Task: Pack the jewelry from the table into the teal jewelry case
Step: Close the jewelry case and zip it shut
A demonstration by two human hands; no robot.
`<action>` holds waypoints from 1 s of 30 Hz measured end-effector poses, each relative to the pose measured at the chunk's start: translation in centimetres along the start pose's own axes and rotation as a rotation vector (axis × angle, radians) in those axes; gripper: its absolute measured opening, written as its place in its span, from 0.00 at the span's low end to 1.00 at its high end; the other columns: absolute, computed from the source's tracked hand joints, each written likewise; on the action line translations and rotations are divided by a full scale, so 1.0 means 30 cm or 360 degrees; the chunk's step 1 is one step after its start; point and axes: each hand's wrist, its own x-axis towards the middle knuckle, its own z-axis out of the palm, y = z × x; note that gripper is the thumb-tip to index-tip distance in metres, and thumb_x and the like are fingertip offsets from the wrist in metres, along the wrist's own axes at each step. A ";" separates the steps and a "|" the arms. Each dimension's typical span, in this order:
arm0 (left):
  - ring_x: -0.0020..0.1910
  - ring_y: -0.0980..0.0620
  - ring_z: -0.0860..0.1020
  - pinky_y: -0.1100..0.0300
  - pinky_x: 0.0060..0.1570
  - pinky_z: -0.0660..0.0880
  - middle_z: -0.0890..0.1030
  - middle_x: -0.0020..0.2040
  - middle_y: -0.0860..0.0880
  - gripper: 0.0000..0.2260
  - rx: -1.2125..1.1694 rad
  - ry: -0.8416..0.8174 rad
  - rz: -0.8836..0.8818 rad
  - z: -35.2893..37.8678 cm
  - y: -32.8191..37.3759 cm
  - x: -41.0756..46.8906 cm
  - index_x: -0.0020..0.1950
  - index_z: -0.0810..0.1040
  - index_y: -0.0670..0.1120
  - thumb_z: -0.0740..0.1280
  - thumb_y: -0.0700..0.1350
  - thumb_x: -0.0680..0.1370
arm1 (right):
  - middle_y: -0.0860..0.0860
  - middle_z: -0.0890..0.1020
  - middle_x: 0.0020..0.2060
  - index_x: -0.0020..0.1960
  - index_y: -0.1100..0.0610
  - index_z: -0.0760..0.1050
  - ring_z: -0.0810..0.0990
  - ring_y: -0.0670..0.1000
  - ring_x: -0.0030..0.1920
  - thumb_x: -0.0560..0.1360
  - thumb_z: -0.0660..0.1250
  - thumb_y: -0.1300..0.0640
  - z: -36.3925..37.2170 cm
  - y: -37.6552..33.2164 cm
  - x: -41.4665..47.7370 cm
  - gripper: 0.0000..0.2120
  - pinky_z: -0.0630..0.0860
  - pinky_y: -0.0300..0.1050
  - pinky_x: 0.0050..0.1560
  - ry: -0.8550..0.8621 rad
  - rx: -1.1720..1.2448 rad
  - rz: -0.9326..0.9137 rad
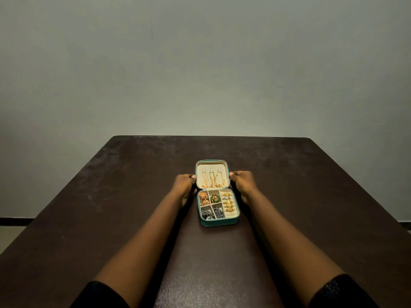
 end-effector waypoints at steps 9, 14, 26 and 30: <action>0.51 0.46 0.76 0.57 0.46 0.75 0.75 0.63 0.37 0.16 -0.0227 -0.0137 -0.0003 0.010 0.037 -0.036 0.68 0.68 0.34 0.51 0.34 0.82 | 0.64 0.79 0.56 0.63 0.68 0.72 0.79 0.57 0.49 0.78 0.58 0.68 -0.008 -0.046 0.010 0.14 0.77 0.48 0.44 -0.0058 0.0041 -0.0051; 0.57 0.42 0.77 0.56 0.47 0.76 0.75 0.63 0.37 0.17 -0.0269 -0.0173 0.0103 0.000 0.045 -0.074 0.71 0.65 0.38 0.52 0.34 0.82 | 0.63 0.79 0.57 0.63 0.67 0.72 0.78 0.55 0.50 0.78 0.57 0.69 -0.028 -0.062 -0.022 0.14 0.77 0.43 0.43 -0.0083 0.0080 -0.0157; 0.48 0.50 0.77 0.62 0.38 0.80 0.73 0.63 0.41 0.19 -0.0314 -0.0265 0.0368 -0.027 0.026 -0.173 0.70 0.67 0.40 0.55 0.31 0.80 | 0.59 0.78 0.57 0.62 0.65 0.73 0.76 0.53 0.56 0.76 0.58 0.74 -0.059 -0.028 -0.087 0.16 0.75 0.46 0.54 -0.0029 0.0190 -0.0378; 0.47 0.51 0.77 0.62 0.43 0.77 0.74 0.64 0.37 0.15 -0.0225 -0.0198 0.0435 -0.029 0.013 -0.191 0.67 0.70 0.39 0.54 0.34 0.81 | 0.58 0.79 0.53 0.59 0.66 0.74 0.76 0.51 0.54 0.74 0.58 0.76 -0.071 -0.013 -0.116 0.16 0.76 0.36 0.44 -0.0007 0.0150 -0.0478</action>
